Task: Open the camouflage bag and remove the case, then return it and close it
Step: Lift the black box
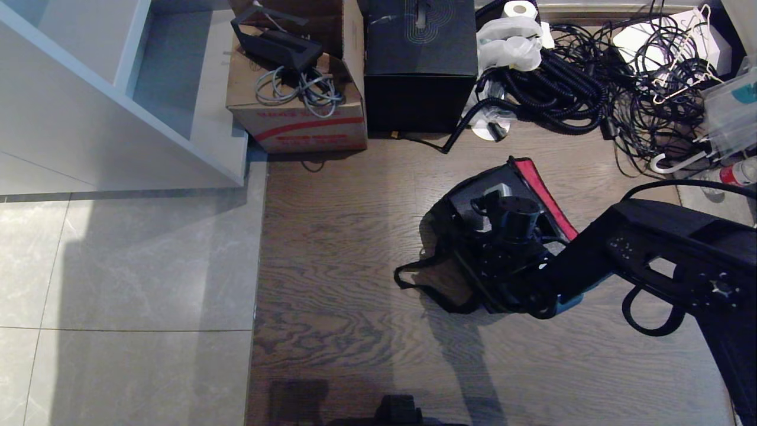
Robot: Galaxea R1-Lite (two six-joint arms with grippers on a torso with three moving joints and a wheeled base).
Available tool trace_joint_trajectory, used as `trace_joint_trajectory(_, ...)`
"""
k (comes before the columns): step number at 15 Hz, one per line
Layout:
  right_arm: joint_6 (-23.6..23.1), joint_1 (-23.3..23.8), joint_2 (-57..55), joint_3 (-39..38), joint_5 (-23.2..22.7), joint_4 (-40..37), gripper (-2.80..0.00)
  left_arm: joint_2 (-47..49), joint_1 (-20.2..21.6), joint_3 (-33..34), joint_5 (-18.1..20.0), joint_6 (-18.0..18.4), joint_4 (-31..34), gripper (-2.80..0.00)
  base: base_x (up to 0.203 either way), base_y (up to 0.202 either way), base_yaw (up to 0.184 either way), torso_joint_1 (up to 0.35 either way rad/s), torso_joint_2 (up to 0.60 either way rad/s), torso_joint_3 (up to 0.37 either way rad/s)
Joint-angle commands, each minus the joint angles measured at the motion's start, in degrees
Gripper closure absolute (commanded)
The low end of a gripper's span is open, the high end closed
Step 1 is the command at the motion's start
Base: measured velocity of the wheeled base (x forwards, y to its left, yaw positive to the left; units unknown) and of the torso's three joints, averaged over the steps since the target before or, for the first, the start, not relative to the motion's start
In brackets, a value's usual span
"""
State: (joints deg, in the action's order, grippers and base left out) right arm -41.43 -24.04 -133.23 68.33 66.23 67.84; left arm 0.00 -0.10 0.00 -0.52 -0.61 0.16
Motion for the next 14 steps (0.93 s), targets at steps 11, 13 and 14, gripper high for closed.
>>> trace_joint_trajectory(11,-0.6,-1.6,11.9,-8.1,0.3,-2.5,0.0,0.0,0.0,0.0,0.0,0.0,0.0,0.0,0.0,0.0,0.0,0.0,0.0,0.0)
trace_joint_trajectory(13,-0.4,-1.4,11.8,-8.1,0.2,-2.8,0.0,0.0,0.0,0.0,0.0,0.0,0.0,0.0,0.0,0.0,0.0,0.0,0.0,0.0)
trace_joint_trajectory(14,-0.2,-1.4,11.4,-8.0,-0.1,-2.7,0.0,0.0,0.0,0.0,0.0,0.0,0.0,0.0,0.0,0.0,0.0,0.0,0.0,0.0)
